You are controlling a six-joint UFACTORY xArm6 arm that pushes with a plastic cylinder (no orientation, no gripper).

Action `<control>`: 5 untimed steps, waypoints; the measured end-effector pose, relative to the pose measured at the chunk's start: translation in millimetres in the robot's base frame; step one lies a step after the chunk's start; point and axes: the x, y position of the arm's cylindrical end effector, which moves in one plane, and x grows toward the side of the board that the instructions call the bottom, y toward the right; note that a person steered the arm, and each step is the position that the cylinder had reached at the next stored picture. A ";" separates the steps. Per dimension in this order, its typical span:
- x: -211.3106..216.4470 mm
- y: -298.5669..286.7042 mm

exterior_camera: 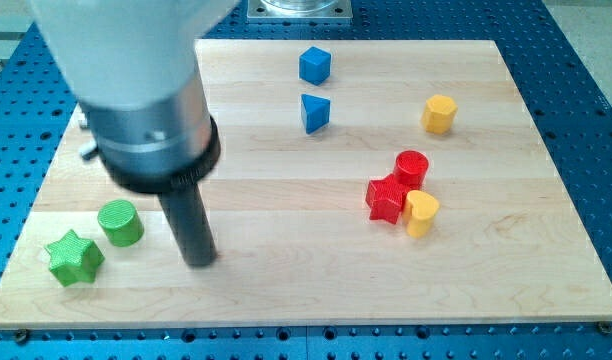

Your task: Move your arm parallel to the red star

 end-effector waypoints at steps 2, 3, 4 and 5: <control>-79.5 -14.8; -79.5 -14.8; -100.0 -13.7; -171.8 -13.0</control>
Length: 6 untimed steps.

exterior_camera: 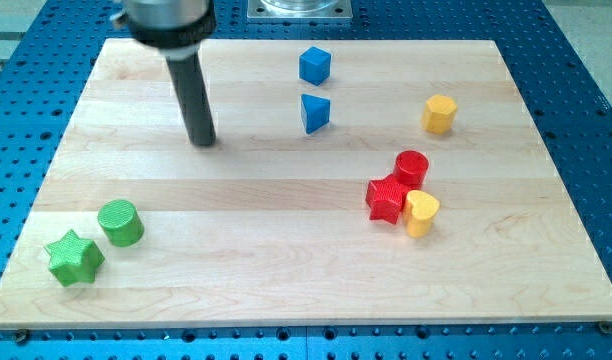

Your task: Move your arm parallel to the red star

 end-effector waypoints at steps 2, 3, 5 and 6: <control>-8.9 0.0; 89.3 0.0; 130.2 60.1; 115.2 106.3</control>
